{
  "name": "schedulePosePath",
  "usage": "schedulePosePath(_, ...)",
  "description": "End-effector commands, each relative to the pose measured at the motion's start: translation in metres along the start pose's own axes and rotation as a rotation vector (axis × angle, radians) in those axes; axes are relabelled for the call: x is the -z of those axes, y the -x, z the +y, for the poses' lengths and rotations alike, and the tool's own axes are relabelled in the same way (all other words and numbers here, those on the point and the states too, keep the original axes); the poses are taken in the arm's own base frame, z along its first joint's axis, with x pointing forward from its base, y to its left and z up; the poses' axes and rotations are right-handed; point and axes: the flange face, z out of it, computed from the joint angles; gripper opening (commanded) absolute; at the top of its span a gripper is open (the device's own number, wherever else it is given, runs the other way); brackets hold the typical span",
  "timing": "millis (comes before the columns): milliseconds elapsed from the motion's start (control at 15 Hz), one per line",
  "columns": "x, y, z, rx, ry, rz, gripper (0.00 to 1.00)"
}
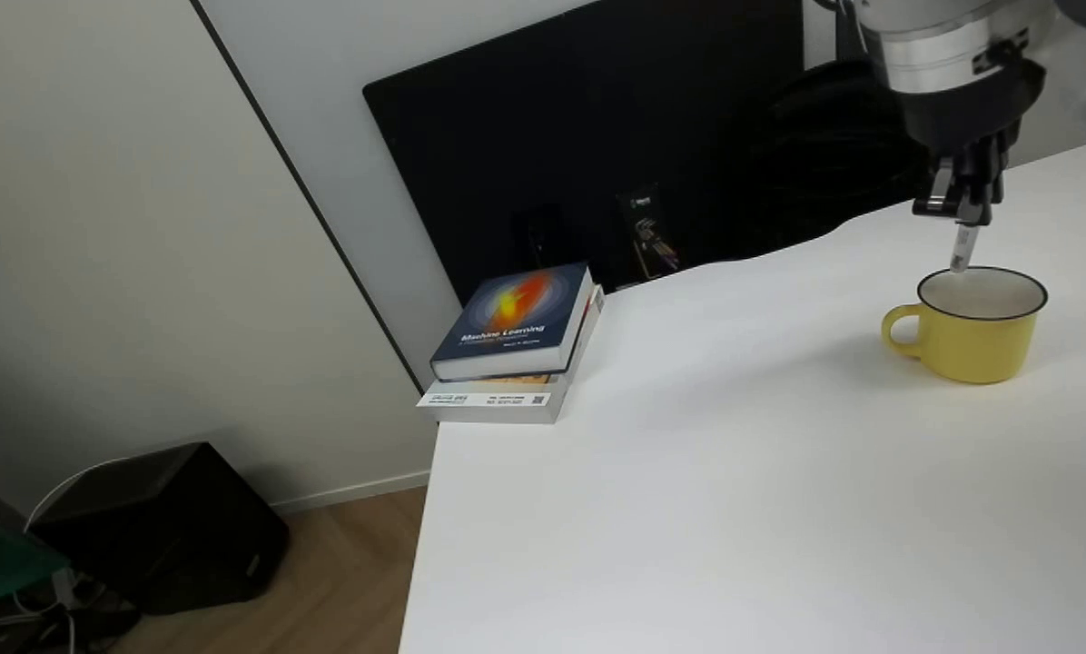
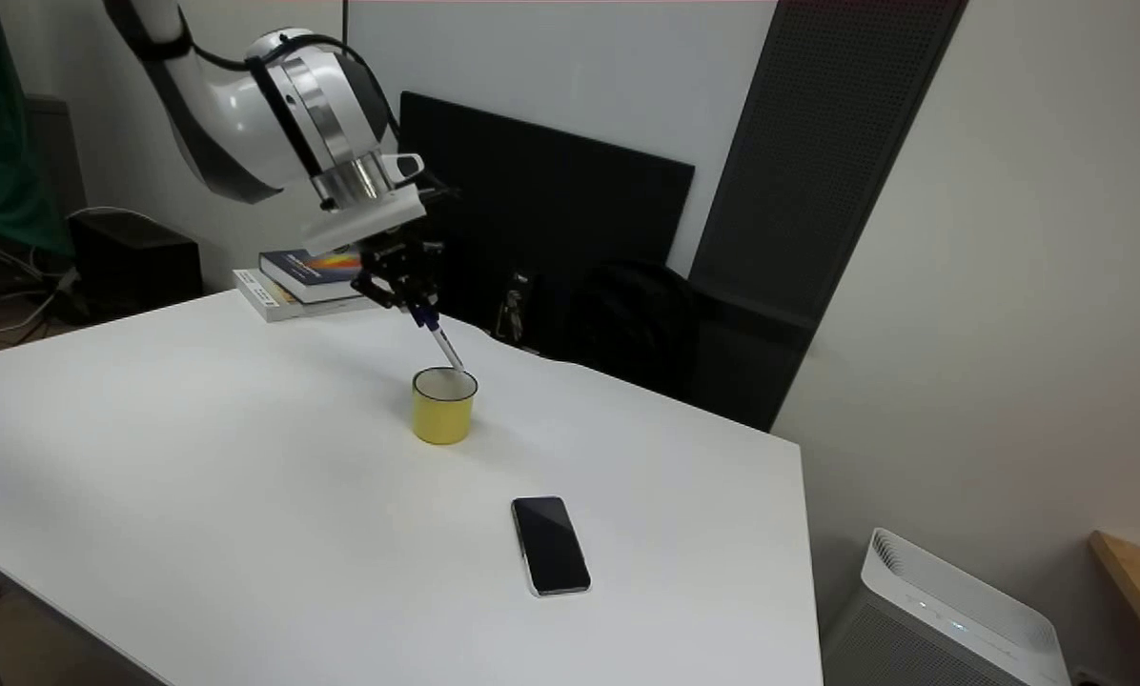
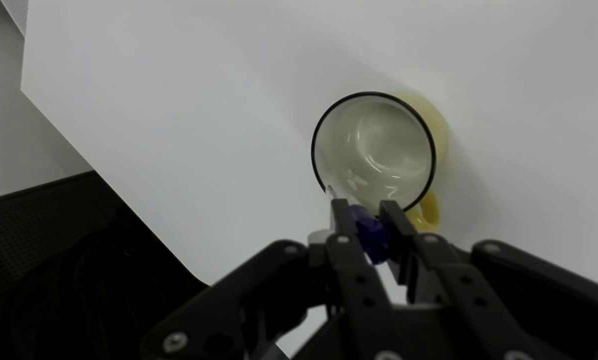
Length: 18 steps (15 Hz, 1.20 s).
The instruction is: Take the marker out of the cup and put it on the table
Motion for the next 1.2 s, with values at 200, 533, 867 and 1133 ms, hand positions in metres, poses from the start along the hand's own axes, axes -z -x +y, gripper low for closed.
schedulePosePath(200, 0.039, 0.034, 0.024, -0.031, -0.185, 0.039, 0.05)
schedulePosePath(533, 0.025, 0.076, 0.023, -0.067, -0.381, 0.020, 0.05)
schedulePosePath(867, -0.025, 0.123, 0.016, -0.134, -0.661, -0.005, 0.05)
schedulePosePath(1133, -0.071, 0.167, 0.011, -0.218, -0.786, -0.083, 0.05)
